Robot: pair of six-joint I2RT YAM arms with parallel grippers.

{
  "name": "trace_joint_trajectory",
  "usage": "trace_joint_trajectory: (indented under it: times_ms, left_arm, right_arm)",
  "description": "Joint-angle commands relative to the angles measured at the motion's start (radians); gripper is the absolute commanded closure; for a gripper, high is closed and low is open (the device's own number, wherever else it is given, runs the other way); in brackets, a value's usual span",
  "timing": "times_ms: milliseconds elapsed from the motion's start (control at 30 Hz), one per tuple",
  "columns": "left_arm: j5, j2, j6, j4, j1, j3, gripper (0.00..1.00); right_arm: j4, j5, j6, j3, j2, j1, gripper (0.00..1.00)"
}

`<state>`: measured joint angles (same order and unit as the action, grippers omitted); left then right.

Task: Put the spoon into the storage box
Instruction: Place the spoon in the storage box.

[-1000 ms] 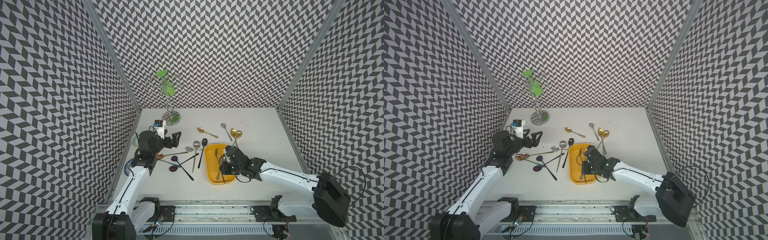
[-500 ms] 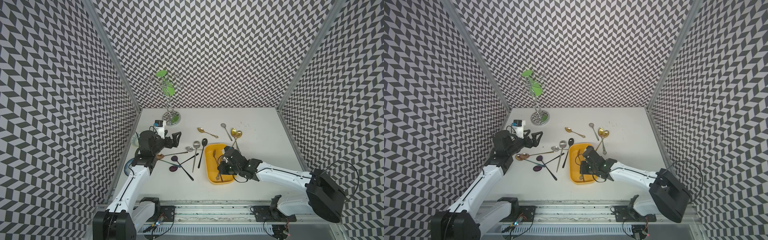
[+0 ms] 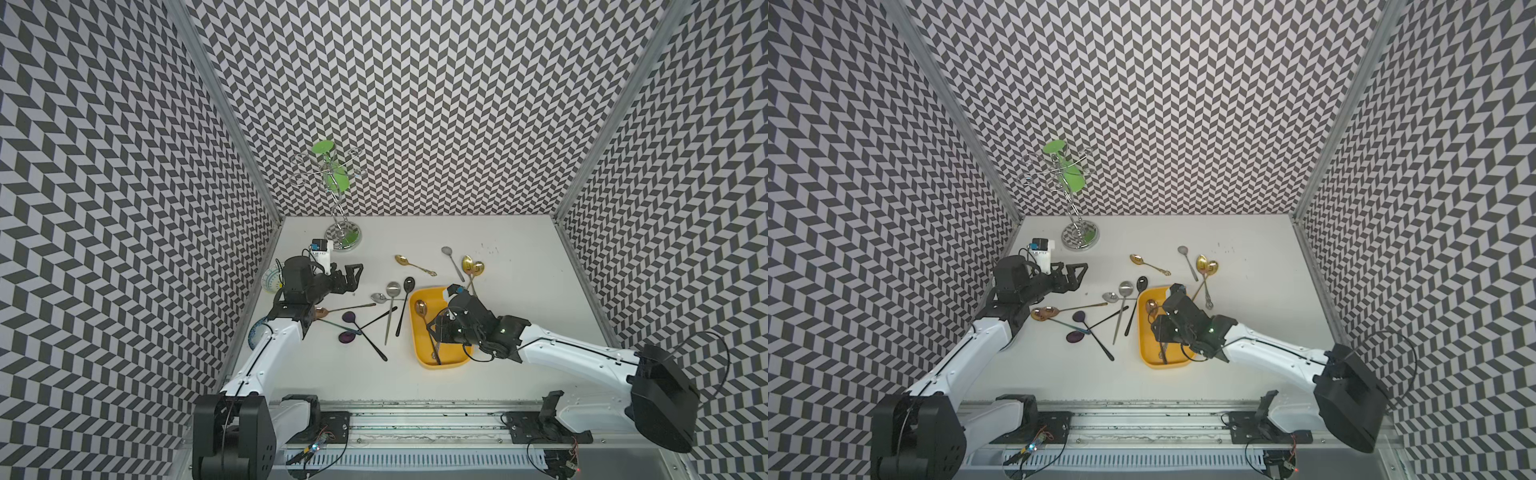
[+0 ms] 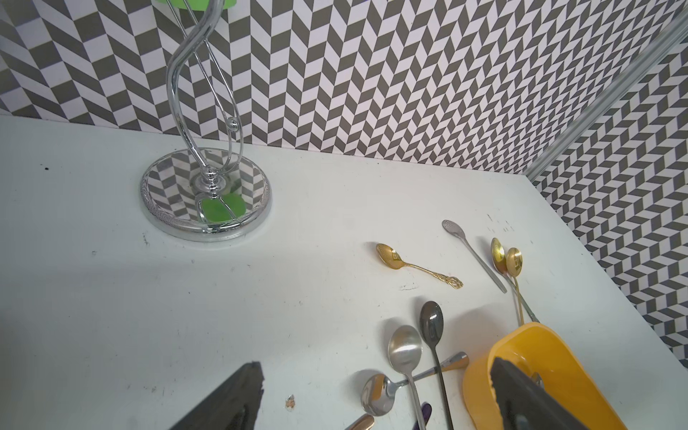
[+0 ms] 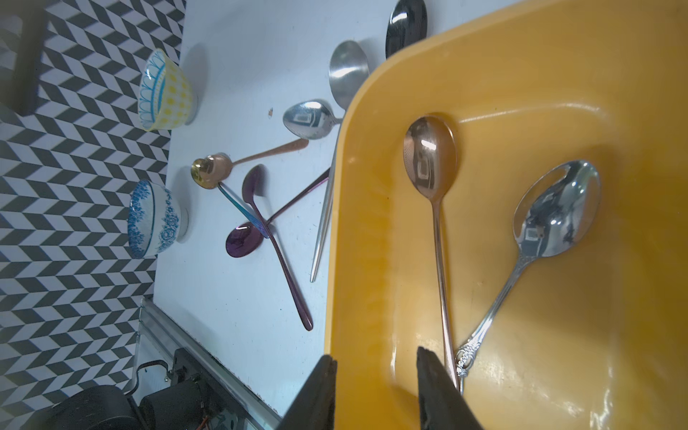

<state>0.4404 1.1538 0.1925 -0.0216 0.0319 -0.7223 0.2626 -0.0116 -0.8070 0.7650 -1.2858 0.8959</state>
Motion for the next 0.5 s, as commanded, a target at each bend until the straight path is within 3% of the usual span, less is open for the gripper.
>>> trace_joint_trajectory:
  times_ms: [0, 233, 467]
  left_arm:
    - [0.017, 0.01, 0.005, 0.0, -0.008, -0.046, 0.0]
    - [0.029, 0.048, 0.007, 0.023, -0.006, -0.099, 0.0]
    - [0.027, 0.12, 0.003, 0.06, 0.016, -0.18, 0.0]
  right_arm:
    - [0.005, 0.057, 0.035, 0.025, 0.067, 0.005, 0.58]
    - [0.077, 0.186, 0.122, 0.046, 0.179, 0.004, 0.43]
    - [0.178, 0.35, 0.237, 0.084, 0.312, 0.001, 0.22]
